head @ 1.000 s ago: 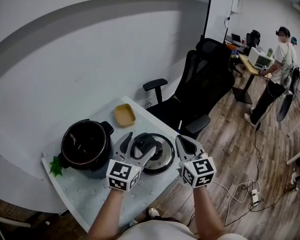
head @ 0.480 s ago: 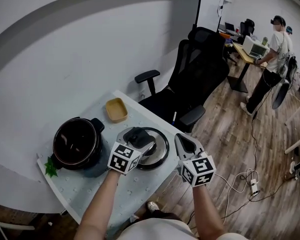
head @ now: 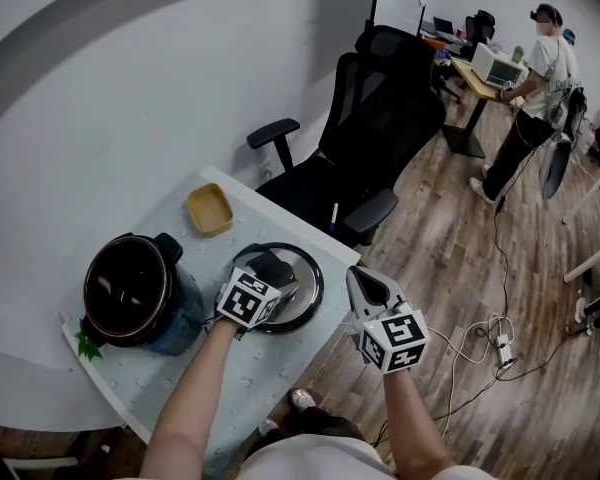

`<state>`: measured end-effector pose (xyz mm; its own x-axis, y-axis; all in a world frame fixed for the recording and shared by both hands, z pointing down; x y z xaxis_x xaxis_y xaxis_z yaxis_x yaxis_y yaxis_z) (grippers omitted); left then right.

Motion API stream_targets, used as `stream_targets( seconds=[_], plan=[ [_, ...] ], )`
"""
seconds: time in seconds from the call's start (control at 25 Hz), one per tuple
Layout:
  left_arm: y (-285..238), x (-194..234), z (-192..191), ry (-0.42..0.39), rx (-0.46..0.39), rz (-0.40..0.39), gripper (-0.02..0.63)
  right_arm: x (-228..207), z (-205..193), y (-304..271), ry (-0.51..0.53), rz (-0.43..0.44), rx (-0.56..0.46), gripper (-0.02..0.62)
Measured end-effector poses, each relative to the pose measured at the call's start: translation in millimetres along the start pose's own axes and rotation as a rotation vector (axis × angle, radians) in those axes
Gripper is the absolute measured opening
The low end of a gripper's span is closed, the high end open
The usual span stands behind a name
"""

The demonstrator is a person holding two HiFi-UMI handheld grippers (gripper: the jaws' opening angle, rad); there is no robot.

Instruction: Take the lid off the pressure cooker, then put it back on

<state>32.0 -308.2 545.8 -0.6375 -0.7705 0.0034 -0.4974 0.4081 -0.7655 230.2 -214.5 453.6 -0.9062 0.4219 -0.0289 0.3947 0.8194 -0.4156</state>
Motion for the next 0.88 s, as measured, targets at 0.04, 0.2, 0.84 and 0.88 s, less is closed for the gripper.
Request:
stream_targets(
  seconds=[0.04,0.2,0.84,0.88],
  plan=[
    [-5,0,-1,-0.003,0.019,-0.005,0.365,-2,-2,-1,-0.004,-0.001,0.006,0.002],
    [-21,1,-4,-0.013,0.081,-0.019,0.365,-6,-9,-5,-0.013,0.004,0.025,0.002],
    [-43,8,-7,-0.011,0.165,-0.072,0.362,-19,-14,-19,-0.026,0.001,0.051,0.002],
    [-43,8,-7,-0.012,0.164,-0.073,0.362,-19,-14,-19,-0.025,0.002,0.051,0.002]
  ],
)
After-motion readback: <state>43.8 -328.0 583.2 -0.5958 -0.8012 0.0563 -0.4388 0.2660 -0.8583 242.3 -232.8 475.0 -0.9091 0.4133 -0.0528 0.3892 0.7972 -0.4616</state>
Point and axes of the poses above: the fingertips, and each gripper's own axes: y backward along the fingers, x to its left, z out of its top, the point moved 8 cm from there along y, backward along the fingers, and after that the axes turned 13 degrees about x, right-handed, at the moved point
